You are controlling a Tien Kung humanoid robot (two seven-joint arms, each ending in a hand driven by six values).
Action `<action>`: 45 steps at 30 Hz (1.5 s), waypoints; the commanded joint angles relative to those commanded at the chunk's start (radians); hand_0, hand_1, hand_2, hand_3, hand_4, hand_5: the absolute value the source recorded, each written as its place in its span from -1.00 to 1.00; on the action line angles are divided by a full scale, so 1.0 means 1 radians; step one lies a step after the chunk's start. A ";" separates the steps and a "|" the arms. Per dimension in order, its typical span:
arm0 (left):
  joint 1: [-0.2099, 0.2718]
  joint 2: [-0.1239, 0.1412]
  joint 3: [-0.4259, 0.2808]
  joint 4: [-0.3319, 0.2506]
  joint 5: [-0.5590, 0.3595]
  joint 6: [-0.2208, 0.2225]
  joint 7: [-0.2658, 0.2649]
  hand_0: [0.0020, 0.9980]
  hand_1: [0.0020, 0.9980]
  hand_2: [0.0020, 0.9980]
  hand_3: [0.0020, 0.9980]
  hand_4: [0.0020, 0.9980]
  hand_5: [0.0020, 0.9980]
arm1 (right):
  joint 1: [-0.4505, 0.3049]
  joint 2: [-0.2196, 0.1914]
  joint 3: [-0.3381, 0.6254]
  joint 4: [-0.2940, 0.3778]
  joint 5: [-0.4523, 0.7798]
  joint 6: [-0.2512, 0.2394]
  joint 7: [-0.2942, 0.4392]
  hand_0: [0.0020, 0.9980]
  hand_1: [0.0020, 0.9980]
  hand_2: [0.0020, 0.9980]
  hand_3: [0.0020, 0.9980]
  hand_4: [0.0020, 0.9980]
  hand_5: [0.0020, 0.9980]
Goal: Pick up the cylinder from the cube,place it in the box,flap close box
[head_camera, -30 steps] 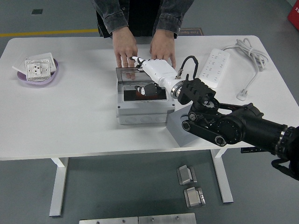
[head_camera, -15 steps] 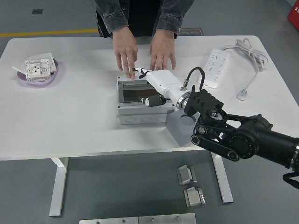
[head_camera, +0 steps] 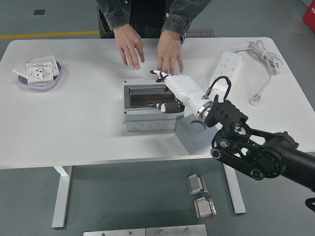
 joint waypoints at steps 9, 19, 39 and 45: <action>0.003 0.004 -0.008 0.000 0.008 -0.001 0.001 0.43 0.42 0.38 0.64 0.50 -0.04 | -0.246 -0.065 0.235 0.128 0.141 -0.151 0.164 -0.20 0.04 0.48 0.87 0.50 -0.55; 0.006 0.013 -0.012 0.000 0.015 -0.001 0.002 0.43 0.42 0.38 0.64 0.50 -0.05 | -0.489 -0.058 0.446 0.101 0.520 -0.062 0.480 0.01 0.07 0.40 0.62 0.52 -0.50; 0.011 0.009 -0.027 -0.002 0.021 -0.002 0.002 0.43 0.42 0.38 0.64 0.50 -0.06 | -0.538 -0.059 0.481 0.194 1.279 0.362 0.540 0.28 0.20 0.38 0.55 0.71 0.00; 0.014 0.002 -0.032 -0.002 0.019 -0.002 0.002 0.43 0.42 0.38 0.64 0.50 -0.06 | -0.537 -0.057 0.488 0.205 1.443 0.483 0.509 0.52 0.42 0.47 0.56 0.85 0.62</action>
